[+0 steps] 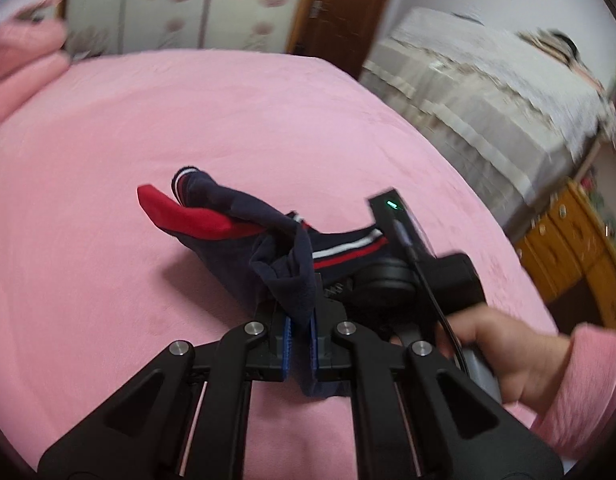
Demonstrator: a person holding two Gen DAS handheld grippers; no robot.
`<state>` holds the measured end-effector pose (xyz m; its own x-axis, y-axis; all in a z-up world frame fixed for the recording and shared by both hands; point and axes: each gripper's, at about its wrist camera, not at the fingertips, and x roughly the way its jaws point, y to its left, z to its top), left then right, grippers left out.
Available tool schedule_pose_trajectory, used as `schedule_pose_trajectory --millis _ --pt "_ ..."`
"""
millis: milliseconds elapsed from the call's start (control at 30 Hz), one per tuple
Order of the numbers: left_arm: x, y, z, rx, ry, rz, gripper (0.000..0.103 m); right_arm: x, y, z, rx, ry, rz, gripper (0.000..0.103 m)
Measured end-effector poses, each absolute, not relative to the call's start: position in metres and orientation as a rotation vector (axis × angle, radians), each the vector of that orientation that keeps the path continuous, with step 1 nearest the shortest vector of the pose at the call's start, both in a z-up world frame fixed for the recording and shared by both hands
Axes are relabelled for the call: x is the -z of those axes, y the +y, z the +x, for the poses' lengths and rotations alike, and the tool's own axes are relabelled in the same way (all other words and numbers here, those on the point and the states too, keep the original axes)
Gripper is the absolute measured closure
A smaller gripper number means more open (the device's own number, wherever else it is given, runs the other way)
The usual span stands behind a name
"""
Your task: Fold large clothes
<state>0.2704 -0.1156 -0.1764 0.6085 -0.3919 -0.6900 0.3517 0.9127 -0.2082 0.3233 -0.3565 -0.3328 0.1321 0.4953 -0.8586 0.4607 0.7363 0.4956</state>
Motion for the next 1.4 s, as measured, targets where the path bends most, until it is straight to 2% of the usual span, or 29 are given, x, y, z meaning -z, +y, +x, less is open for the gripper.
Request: schedule_pose_trajectory --millis 333,667,800,867,933,1000,1067,1233,1333,1400 --pt "0.158 -0.213 0.216 0.562 0.769 0.177 0.099 0.309 -0.43 0.326 -0.202 1.487 0.842 0.098" --pt "0.205 -0.301 0.21 0.49 0.899 0.243 0.099 0.267 -0.538 0.331 -0.264 1.328 0.901 0.098" --pt "0.235 -0.341 0.198 0.443 0.977 0.386 0.098 0.248 -0.561 0.328 -0.252 1.342 0.796 0.098" --pt "0.241 -0.332 0.189 0.429 0.997 0.41 0.097 0.237 -0.571 0.324 -0.277 1.36 0.758 0.098" --pt "0.244 -0.337 0.178 0.424 1.012 0.439 0.094 0.226 -0.573 0.319 -0.338 1.355 0.775 0.09" --pt "0.248 -0.338 0.173 0.432 1.035 0.456 0.089 0.219 -0.573 0.308 -0.377 1.379 0.776 0.062" --pt "0.247 -0.333 0.169 0.439 1.081 0.461 0.089 0.21 -0.567 0.302 -0.377 1.411 0.727 0.051" --pt "0.237 -0.305 0.155 0.411 1.199 0.374 0.068 0.197 -0.545 0.281 -0.337 1.42 0.592 0.051" --pt "0.228 -0.279 0.152 0.368 1.221 0.275 0.067 0.195 -0.535 0.275 -0.347 1.408 0.613 0.042" --pt "0.222 -0.259 0.15 0.297 1.223 0.216 0.067 0.203 -0.528 0.272 -0.338 1.422 0.591 0.041"
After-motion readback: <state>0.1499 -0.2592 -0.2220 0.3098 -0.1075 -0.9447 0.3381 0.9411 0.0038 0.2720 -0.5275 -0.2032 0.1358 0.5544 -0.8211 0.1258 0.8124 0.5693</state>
